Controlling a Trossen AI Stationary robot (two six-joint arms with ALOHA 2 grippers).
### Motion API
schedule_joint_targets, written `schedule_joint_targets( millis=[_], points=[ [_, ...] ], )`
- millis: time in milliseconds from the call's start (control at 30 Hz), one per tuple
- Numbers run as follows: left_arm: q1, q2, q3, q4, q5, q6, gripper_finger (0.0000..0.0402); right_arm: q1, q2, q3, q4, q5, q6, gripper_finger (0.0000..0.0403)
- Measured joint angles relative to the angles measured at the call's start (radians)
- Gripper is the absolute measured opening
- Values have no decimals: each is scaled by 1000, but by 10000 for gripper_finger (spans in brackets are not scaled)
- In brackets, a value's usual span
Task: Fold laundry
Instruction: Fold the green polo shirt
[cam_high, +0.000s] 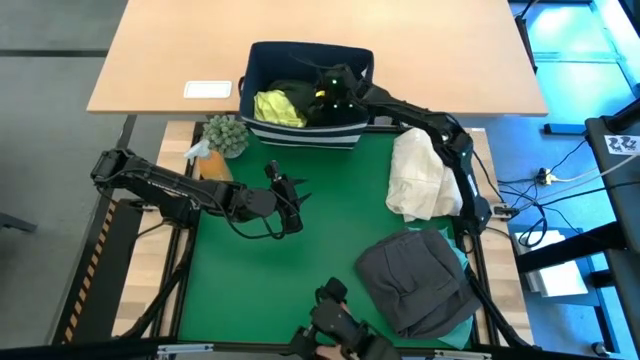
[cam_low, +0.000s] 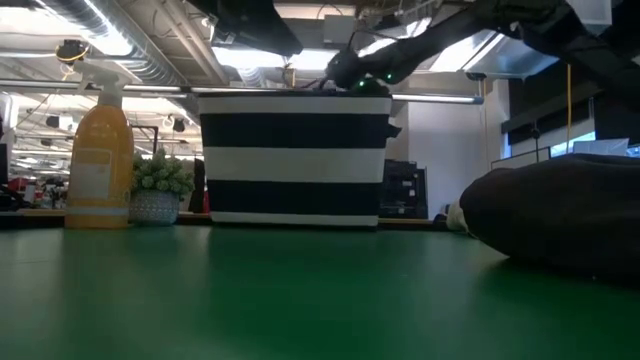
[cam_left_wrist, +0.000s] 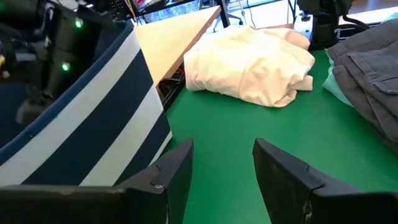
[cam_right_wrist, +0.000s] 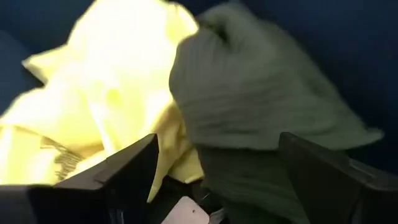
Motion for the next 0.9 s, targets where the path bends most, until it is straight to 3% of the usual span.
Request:
schedule_joint_targets(
  millis=[167,300,433,600,633,900],
  points=[
    [0,0,0,0,0,0,163,1,18,0,-36,12,-29,328],
    [0,0,0,0,0,1,163,1,18,0,-57,35,-55,288],
    [0,0,0,0,0,1,163,1,18,0,-85,11,-81,197],
    [0,0,0,0,0,1,163,-2,18,0,-122,-99,-128,33],
    [0,0,0,0,0,1,163,-6,14,0,-121,-117,-134,18],
    [0,0,0,0,-1,2,163,-6,-72,0,-59,-141,-134,4]
  ],
)
